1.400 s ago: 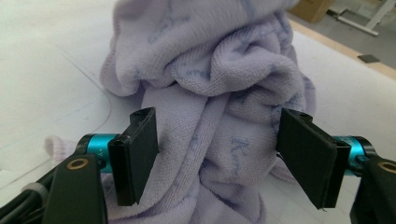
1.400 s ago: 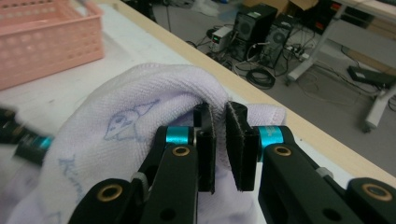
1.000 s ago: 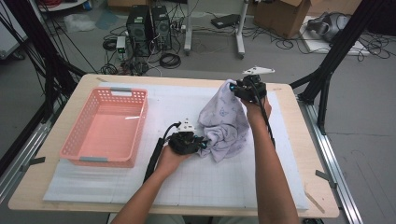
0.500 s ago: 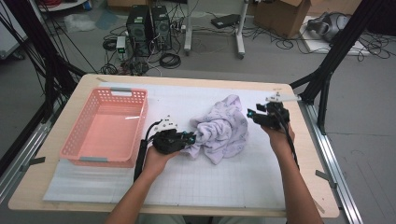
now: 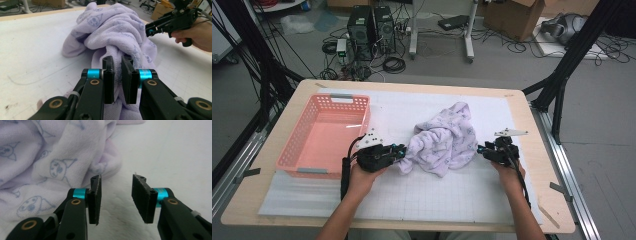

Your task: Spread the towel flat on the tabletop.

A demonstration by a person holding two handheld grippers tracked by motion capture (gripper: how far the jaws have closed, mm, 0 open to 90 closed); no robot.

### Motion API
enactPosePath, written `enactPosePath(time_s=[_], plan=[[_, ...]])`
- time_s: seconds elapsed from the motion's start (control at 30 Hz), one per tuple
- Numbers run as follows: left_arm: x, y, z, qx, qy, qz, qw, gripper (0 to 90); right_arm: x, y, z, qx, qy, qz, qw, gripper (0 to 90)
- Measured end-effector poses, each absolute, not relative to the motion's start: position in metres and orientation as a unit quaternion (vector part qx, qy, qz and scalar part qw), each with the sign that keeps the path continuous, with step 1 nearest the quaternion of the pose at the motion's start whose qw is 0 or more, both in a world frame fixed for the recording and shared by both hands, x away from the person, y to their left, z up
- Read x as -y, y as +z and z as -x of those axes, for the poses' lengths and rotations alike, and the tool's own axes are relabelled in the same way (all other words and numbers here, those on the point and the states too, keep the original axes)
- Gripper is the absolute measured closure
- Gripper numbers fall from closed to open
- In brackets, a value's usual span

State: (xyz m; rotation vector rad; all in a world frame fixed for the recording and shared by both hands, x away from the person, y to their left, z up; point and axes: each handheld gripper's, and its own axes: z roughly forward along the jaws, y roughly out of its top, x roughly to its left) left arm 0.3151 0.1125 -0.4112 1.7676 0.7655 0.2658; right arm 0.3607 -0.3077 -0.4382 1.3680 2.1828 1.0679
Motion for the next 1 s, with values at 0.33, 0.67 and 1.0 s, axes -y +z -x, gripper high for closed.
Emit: enactPosePath(time_s=[0.33, 0.67, 1.0], plan=[[-0.119, -0.418, -0.31, -0.327, 0.108, -0.749, 0.566, 80.8, 0.259, -0.448, -0.37, -0.772, 0.397, -0.474, 0.149, 46.4], [-0.118, -0.42, -0.31, -0.328, 0.106, -0.75, 0.565, 80.8, 0.27, -0.418, -0.397, -0.797, 0.319, -0.469, 0.209, 82.7], [-0.111, -0.424, -0.309, -0.326, 0.111, -0.758, 0.553, 80.8, 0.302, -0.383, -0.44, -0.757, 0.292, -0.52, 0.267, 83.9]])
